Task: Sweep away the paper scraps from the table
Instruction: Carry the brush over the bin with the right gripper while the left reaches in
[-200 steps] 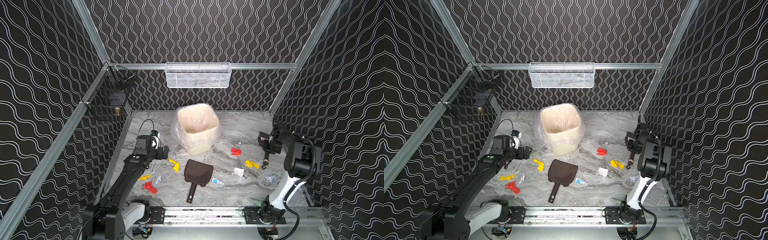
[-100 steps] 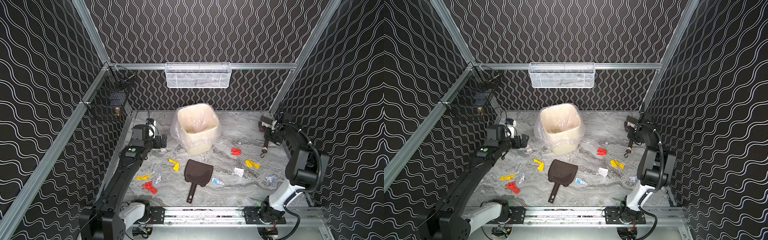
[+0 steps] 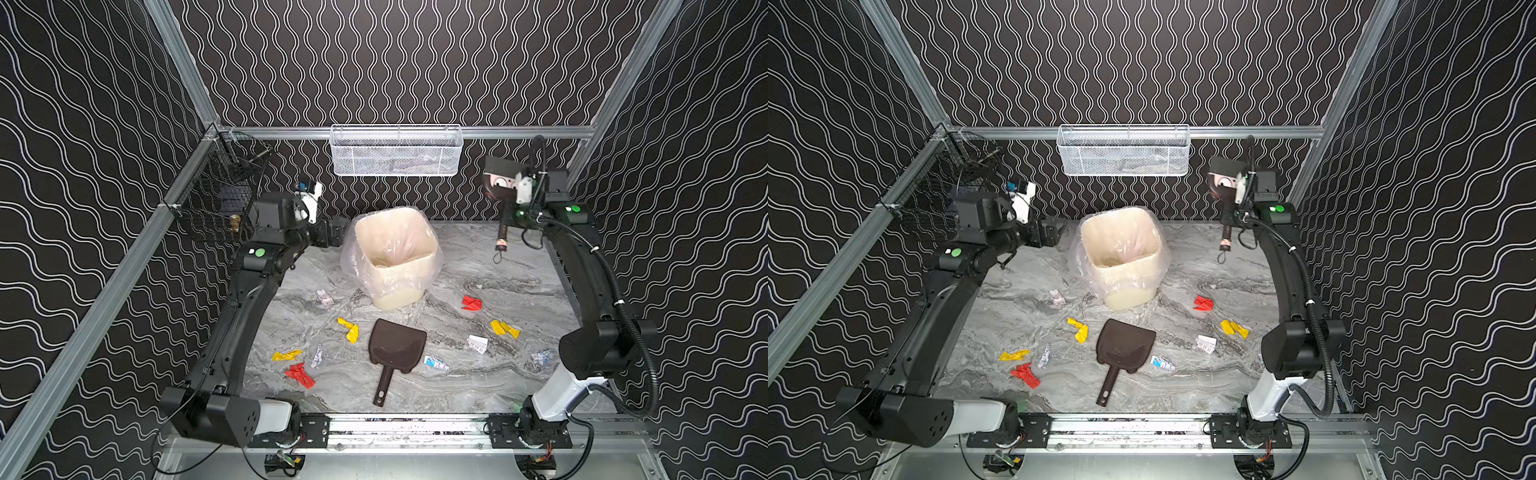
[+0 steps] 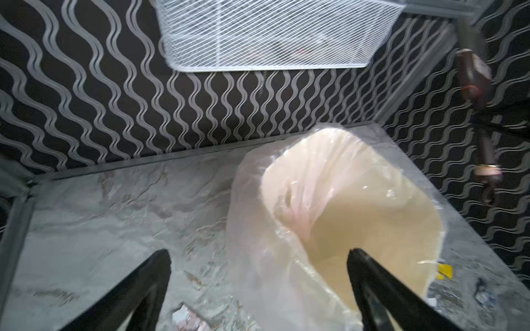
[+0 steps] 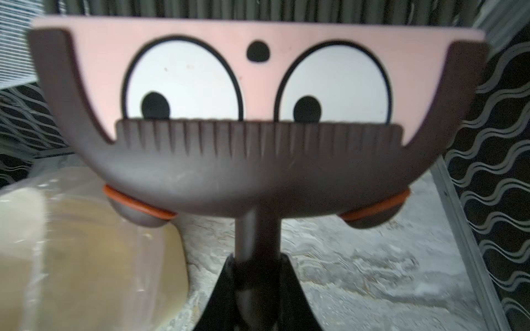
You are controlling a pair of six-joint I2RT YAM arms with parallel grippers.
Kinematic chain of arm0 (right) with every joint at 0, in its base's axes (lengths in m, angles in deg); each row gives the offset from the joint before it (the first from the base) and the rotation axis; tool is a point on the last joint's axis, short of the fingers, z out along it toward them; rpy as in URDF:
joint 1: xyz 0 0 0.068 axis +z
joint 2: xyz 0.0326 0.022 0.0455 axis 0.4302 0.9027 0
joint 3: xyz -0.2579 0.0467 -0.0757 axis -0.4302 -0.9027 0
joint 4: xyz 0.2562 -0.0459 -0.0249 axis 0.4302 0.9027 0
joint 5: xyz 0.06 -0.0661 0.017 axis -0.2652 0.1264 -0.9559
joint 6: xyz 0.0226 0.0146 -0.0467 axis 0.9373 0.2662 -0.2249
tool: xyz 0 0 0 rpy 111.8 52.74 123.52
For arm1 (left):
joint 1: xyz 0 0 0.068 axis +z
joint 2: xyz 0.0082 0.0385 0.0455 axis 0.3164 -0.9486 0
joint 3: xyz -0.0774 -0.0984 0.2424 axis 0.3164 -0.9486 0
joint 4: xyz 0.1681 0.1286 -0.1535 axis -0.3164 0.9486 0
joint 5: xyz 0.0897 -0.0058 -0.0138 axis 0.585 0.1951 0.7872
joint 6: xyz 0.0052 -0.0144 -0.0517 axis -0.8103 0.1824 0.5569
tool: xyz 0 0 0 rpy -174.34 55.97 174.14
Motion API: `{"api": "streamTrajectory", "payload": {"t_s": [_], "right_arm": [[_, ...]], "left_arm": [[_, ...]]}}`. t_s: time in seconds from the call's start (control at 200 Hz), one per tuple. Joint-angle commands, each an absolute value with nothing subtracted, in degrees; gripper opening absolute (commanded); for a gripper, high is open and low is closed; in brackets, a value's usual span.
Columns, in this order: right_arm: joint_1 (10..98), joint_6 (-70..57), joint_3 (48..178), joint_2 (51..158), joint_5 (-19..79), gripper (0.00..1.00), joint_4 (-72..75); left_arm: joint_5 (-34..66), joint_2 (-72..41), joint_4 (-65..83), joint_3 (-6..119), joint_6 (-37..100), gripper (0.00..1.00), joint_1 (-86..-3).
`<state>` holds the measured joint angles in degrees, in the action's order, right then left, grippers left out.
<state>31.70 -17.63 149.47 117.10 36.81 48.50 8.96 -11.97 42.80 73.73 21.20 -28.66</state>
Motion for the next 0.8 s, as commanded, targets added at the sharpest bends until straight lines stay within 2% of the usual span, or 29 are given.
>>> {"api": "streamTrajectory", "payload": {"t_s": [0.0, 0.195, 0.355, 0.586, 0.796], "right_arm": [[36.06, -17.45, 155.06, 119.09, 37.79, 0.0, 50.65], [44.86, -18.66, 165.17, 123.62, 39.55, 0.0, 52.52], [50.13, -18.78, 169.94, 125.03, 40.01, 0.0, 53.18], [55.55, -17.98, 170.39, 126.3, 39.01, 0.0, 51.82], [58.54, -17.46, 169.46, 125.79, 37.71, 0.0, 50.28]], "left_arm": [[2.22, -15.01, 43.49, 78.13, 21.94, 0.99, -30.7], [-5.63, -22.44, 41.45, 87.09, 25.91, 0.99, -33.83], [-10.67, -24.47, 33.25, 88.11, 32.61, 0.99, -34.18], [-15.08, -26.27, 21.62, 86.1, 41.84, 0.99, -34.18], [-16.02, -27.81, 19.42, 86.37, 43.66, 0.99, -34.13]]}}
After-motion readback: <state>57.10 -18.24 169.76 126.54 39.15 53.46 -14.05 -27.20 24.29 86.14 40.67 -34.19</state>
